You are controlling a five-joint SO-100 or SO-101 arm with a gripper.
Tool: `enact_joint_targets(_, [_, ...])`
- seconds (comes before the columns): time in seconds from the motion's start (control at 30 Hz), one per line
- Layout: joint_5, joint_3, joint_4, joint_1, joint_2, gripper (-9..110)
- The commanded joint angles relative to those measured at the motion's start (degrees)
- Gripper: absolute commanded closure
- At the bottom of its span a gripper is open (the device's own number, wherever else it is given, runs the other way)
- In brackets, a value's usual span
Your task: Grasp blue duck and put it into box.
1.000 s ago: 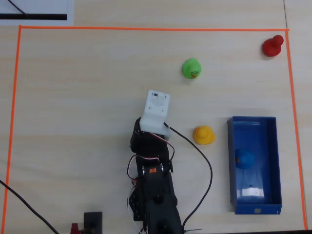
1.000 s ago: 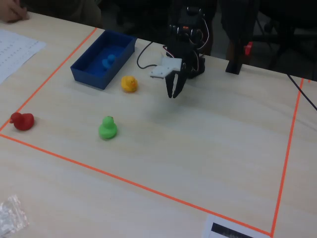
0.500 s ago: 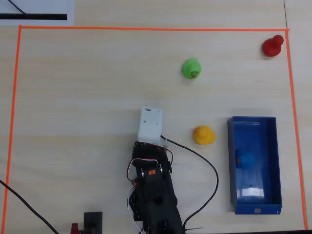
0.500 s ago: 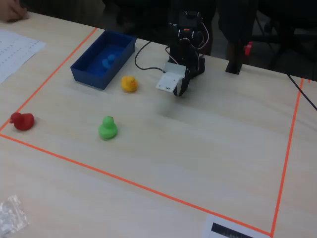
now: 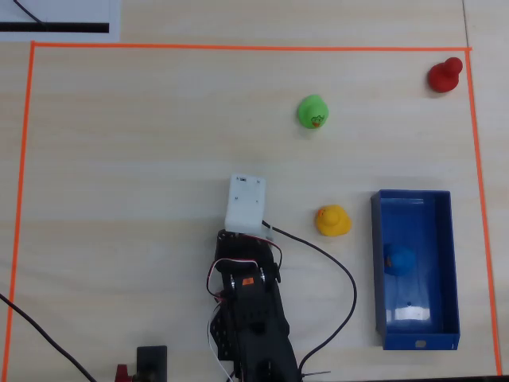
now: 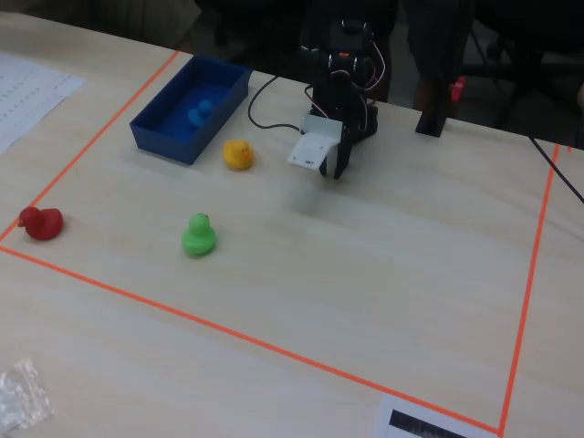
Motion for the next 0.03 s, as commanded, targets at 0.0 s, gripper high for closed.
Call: enact_joint_targets(0.0, [-0.26,-0.18,1.05,0.62,-0.88,94])
